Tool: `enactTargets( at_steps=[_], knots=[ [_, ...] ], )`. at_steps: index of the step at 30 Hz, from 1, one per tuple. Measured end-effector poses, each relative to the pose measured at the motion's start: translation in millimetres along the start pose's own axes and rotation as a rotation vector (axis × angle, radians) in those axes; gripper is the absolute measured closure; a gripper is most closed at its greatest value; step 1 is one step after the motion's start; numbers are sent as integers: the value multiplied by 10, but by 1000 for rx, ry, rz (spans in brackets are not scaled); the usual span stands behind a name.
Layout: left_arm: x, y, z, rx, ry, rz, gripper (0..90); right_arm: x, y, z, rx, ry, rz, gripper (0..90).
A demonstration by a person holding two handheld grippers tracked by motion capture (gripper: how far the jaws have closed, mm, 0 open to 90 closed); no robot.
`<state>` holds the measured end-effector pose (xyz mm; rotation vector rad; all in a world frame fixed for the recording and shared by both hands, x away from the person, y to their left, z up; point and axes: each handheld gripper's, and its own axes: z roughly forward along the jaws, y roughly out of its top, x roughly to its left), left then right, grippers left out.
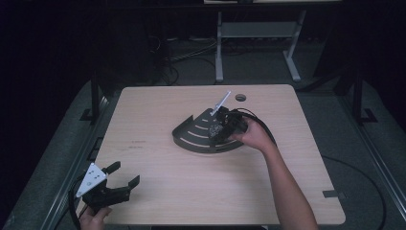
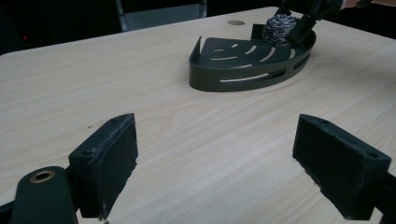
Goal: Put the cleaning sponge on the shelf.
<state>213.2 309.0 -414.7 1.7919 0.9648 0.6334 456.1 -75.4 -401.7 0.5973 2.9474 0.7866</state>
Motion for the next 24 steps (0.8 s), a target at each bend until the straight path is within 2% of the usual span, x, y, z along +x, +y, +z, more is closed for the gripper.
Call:
enactTargets(
  at_steps=[10, 24],
  knots=[
    [7, -7, -6, 0, 3, -1, 132, -145, -39, 154, 4, 11, 45, 322],
    [18, -16, -14, -1, 1, -8, 132, -216, -81, 279, 40, 30, 77, 314]
  ],
)
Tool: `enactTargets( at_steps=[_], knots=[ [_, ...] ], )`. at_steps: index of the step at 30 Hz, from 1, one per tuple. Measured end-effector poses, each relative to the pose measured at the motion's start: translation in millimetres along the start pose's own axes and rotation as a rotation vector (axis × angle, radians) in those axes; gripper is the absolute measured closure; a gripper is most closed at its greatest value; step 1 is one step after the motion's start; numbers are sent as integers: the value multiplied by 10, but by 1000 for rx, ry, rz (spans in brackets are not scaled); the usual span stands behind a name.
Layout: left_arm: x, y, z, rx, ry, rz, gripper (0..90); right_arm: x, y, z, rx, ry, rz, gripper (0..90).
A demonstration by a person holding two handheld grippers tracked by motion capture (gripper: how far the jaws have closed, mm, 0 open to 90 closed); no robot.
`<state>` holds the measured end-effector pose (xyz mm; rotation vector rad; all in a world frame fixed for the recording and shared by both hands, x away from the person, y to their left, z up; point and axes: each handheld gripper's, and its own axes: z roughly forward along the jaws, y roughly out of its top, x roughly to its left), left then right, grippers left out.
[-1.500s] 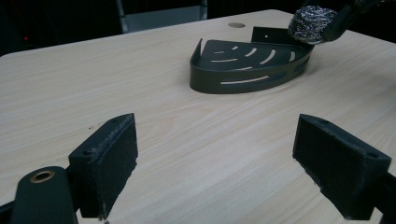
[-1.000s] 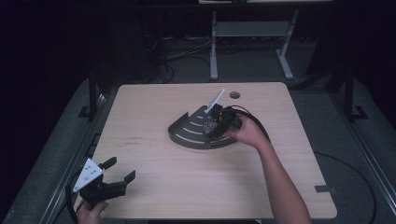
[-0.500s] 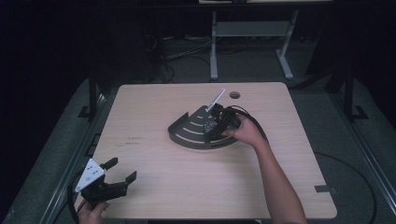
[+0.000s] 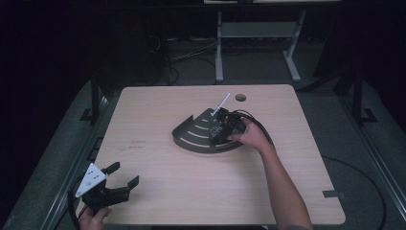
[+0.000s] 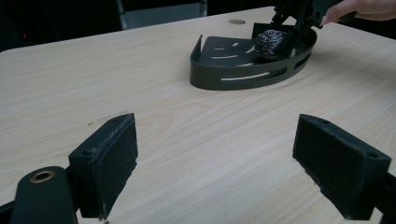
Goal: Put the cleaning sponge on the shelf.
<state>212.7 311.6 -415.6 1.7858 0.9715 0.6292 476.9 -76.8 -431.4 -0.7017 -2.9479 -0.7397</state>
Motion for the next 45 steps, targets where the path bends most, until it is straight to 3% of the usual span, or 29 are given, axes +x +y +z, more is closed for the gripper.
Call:
enactTargets(
  at_steps=[21, 35, 45],
  knots=[
    [4, 1, 3, 5, 6, 1, 132, 0, -13, -1, -8, -4, 11, 253],
    [-24, 15, 31, 11, -2, 9, 132, 103, -20, -245, -78, -19, -11, 193],
    [-25, 17, 27, 8, -1, 9, 132, 148, -36, -328, -80, -25, -18, 184]
  ],
)
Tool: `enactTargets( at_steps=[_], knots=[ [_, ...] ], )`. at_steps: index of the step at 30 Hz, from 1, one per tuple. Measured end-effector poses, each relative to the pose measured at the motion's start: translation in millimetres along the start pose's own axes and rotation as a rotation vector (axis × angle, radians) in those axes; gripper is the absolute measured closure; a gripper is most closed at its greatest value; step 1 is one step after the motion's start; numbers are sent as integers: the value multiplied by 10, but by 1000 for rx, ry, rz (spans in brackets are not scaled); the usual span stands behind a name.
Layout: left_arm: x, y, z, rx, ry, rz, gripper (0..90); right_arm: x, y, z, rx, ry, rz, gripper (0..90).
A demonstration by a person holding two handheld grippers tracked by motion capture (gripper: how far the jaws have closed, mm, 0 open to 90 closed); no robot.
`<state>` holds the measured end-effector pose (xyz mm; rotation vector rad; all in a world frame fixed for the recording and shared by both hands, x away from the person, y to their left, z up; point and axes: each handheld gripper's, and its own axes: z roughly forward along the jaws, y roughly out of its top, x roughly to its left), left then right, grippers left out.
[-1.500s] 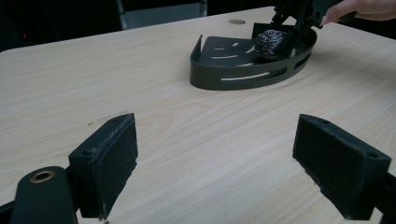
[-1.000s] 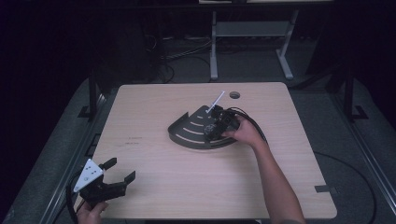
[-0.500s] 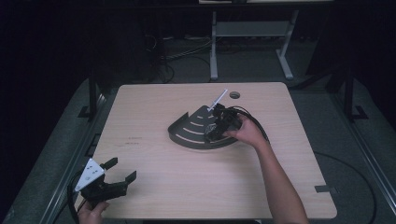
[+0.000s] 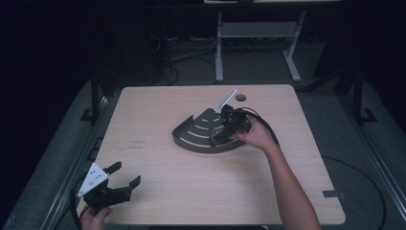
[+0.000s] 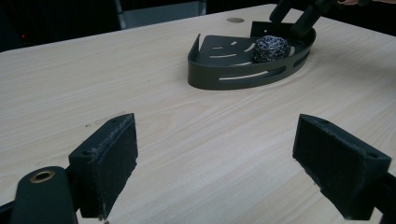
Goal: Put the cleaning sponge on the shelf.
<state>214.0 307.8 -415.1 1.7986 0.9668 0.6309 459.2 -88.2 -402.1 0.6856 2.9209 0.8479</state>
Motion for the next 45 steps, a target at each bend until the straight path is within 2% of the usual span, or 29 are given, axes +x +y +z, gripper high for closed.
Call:
enactTargets(
  at_steps=[31, 45],
  knots=[
    [-32, 5, 13, 2, 0, 12, 133, 84, -165, -201, -13, -21, 12, 181],
    [-39, 15, 7, -4, 0, 13, 132, 195, -242, -302, -18, -35, 6, 180]
  ],
)
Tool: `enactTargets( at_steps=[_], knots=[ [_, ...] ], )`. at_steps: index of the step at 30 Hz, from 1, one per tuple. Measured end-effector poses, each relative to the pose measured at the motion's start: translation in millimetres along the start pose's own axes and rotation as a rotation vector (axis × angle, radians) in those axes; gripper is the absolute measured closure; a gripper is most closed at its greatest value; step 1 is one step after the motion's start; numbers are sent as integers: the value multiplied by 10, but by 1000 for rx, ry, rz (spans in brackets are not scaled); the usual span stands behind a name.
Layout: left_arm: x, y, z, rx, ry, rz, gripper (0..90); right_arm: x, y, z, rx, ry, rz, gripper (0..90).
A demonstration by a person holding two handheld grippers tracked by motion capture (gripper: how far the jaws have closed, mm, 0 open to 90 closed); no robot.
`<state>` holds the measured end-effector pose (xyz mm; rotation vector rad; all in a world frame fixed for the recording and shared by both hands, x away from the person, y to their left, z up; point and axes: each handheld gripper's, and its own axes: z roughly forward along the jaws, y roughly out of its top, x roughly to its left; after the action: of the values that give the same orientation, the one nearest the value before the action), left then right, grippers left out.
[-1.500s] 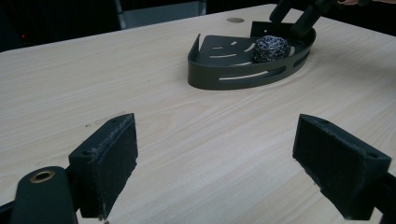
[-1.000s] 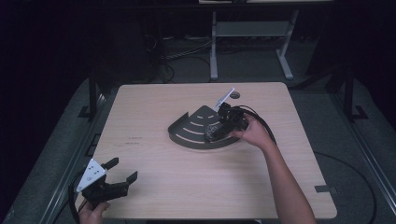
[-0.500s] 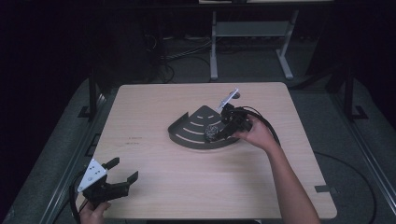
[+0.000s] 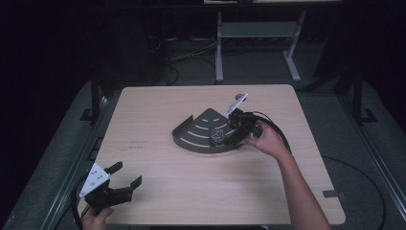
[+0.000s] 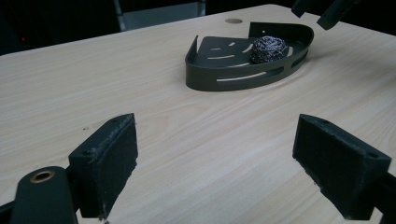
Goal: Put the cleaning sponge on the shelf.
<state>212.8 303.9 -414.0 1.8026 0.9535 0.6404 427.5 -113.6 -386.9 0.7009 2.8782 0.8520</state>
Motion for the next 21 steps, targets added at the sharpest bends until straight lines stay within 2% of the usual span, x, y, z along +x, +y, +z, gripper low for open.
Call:
enactTargets(
  at_steps=[4, 9, 11, 16, 21],
  knots=[
    [-12, 0, 7, 1, -2, 1, 132, 28, -34, -38, -3, -1, -7, 180],
    [-15, 3, 9, 0, -2, 2, 132, 36, -110, -69, -9, 0, 12, 179],
    [-18, 5, 9, 2, -2, 5, 132, 31, -135, -72, 6, 5, 19, 175],
    [-22, 8, 11, 3, -1, 7, 133, 54, -205, -103, -8, 6, 23, 180],
    [-24, 8, 8, 2, -1, 10, 132, 80, -271, -116, 1, 7, 28, 176]
  ],
)
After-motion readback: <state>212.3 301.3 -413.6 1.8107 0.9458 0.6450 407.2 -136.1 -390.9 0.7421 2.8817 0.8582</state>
